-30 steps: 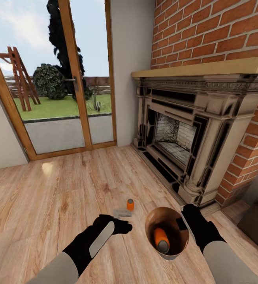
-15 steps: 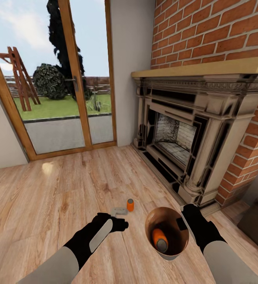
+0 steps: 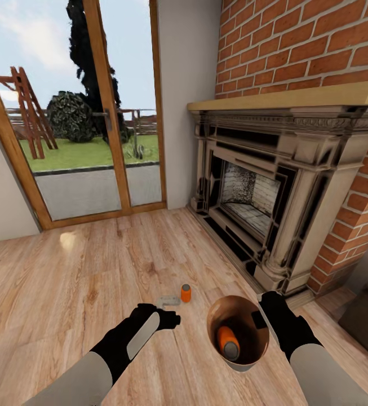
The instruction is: Put the three can of soda from the living room inside the tash can in the kitchen.
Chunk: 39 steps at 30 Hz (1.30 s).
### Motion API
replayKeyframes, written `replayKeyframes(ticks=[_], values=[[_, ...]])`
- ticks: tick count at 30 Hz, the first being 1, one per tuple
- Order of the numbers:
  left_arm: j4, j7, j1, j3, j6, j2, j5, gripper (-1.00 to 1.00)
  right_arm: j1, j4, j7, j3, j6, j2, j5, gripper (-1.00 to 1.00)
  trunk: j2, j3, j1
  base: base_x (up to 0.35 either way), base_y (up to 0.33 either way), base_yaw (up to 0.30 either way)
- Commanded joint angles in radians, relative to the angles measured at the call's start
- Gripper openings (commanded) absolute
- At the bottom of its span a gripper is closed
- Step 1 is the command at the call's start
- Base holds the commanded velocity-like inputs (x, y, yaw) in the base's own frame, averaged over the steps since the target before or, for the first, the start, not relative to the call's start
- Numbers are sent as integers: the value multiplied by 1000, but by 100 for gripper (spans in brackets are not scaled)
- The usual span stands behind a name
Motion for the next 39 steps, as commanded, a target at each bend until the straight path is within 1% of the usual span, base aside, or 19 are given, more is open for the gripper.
replayKeyframes(ticks=[1, 3, 4, 5, 8, 12, 17, 22, 26, 27, 30, 33, 39], values=[[0, 11, 0, 7, 0, 0, 0, 100, -1, 0, 5, -1, 0, 0, -7, -100, 0, 0, 0, 0, 0, 0], [0, 47, 1, 26, 3, -1, 1, 100, -7, 0, 20, -3, 0, 0, -8, -100, 0, 0, 0, 0, 0, 0], [0, 52, 1, 28, 4, -1, 1, 100, -8, -1, 33, -4, 0, 0, -8, -100, 0, 0, 0, 0, 0, 0], [0, 60, 1, 32, 5, -1, 0, 100, -9, 0, 63, -4, 0, 0, -7, -100, 0, 0, 0, 0, 0, 0], [1, 68, 1, 36, 6, -1, 0, 100, -11, 0, 109, -5, 0, 0, -5, -100, 0, 0, 0, 0, 0, 0], [12, 74, 0, 39, 6, 0, 0, 100, -12, 0, 146, -5, 0, -1, -3, -100, 0, 0, 0, 17, 0, 0], [43, 92, -13, 40, 7, -1, 0, 100, -13, 0, 160, -5, 0, -2, -2, -100, 0, 0, 0, 54, 0, 0], [106, 159, -29, 41, 2, -1, 1, 100, -16, 0, 167, -11, -1, -13, -6, -100, 0, 0, 0, 28, 0, 0], [131, 220, -38, 41, -1, -2, 1, 100, -18, 0, 168, -46, -1, -19, -15, -100, 0, 0, 0, 10, 0, 0], [137, 244, -41, 41, -1, -2, 1, 100, -18, 0, 168, -68, -1, -22, -18, -100, 0, 0, 0, 4, 0, 0], [147, 267, -44, 42, -3, -2, 1, 100, -19, -1, 168, -91, -1, -24, -19, -100, 0, 0, 0, 3, 0, 0], [155, 282, -46, 42, -3, -3, 1, 100, -19, -1, 168, -106, 1, -28, -19, -100, 0, 0, 0, 1, 0, 0], [159, 294, -47, 42, -5, -6, -1, 100, -20, -2, 168, -113, 2, -41, -19, -100, 0, 0, 0, 0, 0, 0]])
